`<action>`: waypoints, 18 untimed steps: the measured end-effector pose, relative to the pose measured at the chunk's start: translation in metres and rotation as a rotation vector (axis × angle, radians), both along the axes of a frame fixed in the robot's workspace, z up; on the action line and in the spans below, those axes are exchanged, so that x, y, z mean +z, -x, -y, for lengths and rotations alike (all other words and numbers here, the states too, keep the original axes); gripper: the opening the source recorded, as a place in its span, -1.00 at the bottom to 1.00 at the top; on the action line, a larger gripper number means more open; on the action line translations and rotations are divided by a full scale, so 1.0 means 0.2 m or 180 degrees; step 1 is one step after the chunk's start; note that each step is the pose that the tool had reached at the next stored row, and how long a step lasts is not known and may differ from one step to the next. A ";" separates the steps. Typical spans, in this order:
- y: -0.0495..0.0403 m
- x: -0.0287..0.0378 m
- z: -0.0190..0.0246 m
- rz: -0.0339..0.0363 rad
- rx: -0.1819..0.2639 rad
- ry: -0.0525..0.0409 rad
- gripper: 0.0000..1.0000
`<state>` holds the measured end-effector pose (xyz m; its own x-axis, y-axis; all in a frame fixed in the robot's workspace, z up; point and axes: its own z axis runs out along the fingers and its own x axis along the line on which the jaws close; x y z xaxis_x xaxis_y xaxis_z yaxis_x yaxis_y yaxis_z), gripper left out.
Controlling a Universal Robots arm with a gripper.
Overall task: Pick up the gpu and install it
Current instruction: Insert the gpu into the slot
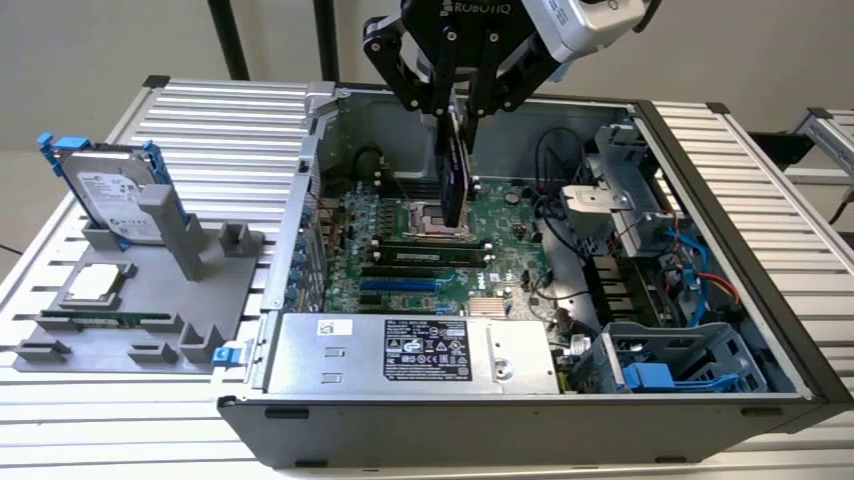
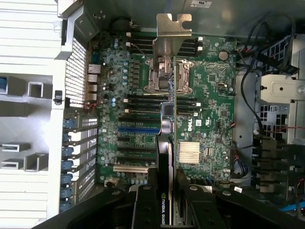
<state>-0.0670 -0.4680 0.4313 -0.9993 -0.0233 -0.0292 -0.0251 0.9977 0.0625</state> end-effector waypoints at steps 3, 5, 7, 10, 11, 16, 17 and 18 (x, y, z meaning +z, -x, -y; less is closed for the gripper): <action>0.000 0.000 0.000 0.0000 0.0020 0.0000 -1.00; 0.000 0.000 0.000 0.0000 0.0034 0.0000 -1.00; 0.000 0.000 0.000 0.0000 0.0047 0.0000 -1.00; 0.000 0.000 0.000 0.0000 0.0066 0.0000 -1.00; 0.000 0.000 0.000 0.0000 0.0072 0.0000 -1.00; 0.000 0.000 0.000 0.0000 0.0105 0.0000 -1.00; 0.000 0.000 0.000 0.0000 0.0112 -0.0001 -1.00; 0.000 0.000 0.000 0.0000 0.0119 -0.0001 -1.00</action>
